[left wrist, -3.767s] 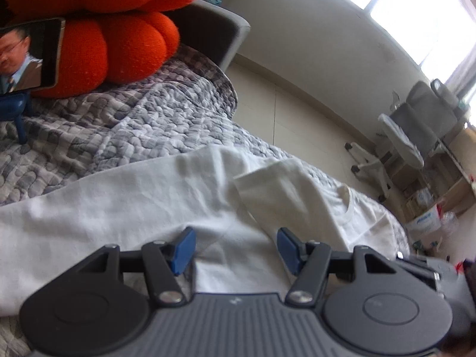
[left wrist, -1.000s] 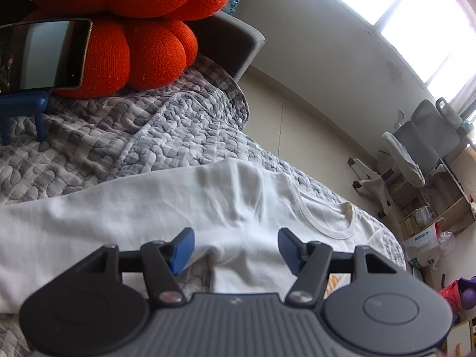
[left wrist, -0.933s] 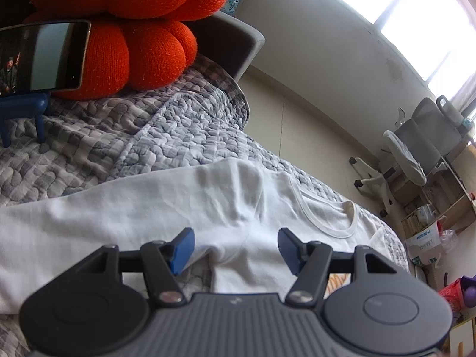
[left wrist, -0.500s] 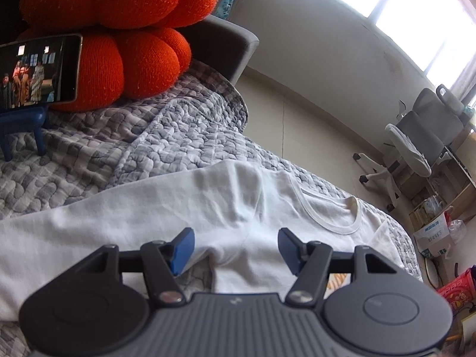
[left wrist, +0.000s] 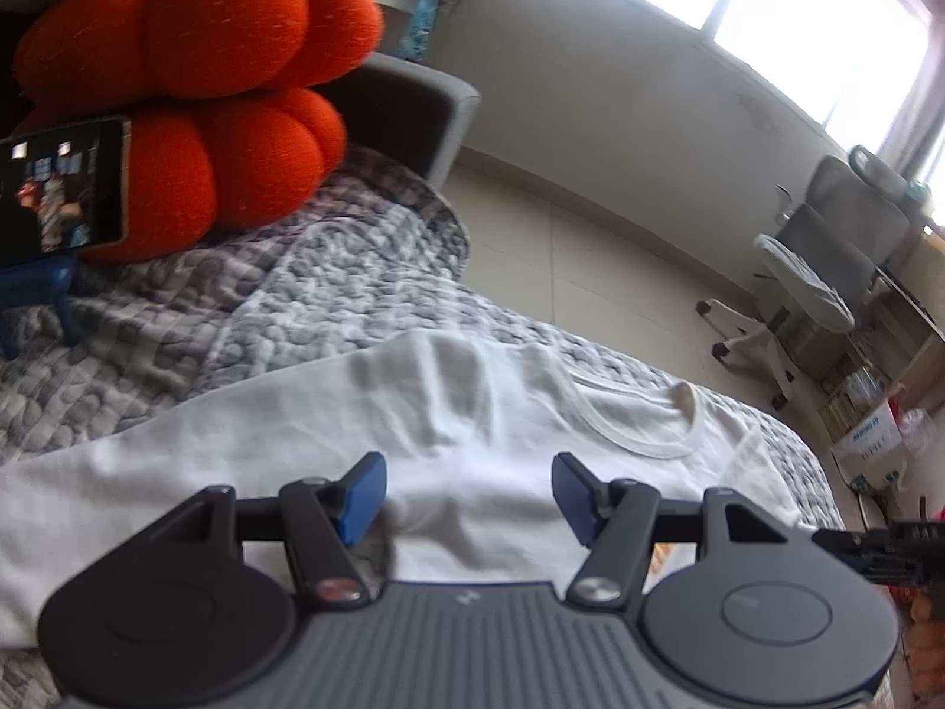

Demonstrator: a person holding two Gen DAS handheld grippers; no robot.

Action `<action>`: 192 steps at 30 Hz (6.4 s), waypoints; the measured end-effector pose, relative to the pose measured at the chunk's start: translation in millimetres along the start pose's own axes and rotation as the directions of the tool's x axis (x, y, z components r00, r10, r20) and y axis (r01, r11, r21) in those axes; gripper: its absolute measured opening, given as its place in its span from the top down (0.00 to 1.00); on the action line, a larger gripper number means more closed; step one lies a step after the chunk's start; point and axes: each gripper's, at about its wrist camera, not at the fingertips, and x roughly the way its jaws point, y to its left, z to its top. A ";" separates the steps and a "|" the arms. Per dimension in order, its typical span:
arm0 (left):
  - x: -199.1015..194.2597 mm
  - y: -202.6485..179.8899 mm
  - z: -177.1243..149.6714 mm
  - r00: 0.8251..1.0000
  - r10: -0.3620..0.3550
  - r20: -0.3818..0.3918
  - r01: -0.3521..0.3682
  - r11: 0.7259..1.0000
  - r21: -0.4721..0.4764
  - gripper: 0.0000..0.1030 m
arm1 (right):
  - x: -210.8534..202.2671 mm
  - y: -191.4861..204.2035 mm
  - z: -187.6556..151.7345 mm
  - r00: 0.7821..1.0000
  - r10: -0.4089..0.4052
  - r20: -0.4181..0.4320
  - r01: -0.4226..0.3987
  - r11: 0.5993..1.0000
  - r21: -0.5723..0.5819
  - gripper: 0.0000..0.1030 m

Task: Fold clothes

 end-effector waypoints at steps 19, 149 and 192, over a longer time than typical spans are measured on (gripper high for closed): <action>30.0 -34.6 -21.2 0.996 -0.010 -0.094 0.022 0.991 0.131 0.39 | -17.7 -32.2 -0.9 0.988 -0.108 0.114 0.071 0.954 0.290 0.95; -23.1 -2.4 -25.4 0.994 -0.023 -0.107 0.035 0.993 0.110 0.39 | 2.6 59.1 -30.6 0.920 -0.308 0.241 0.369 0.889 -0.272 0.75; -67.0 -11.5 -101.2 0.970 -0.077 -0.230 0.141 0.950 0.277 0.90 | 24.9 51.0 -37.0 0.913 -0.376 0.160 0.408 0.818 -0.404 0.72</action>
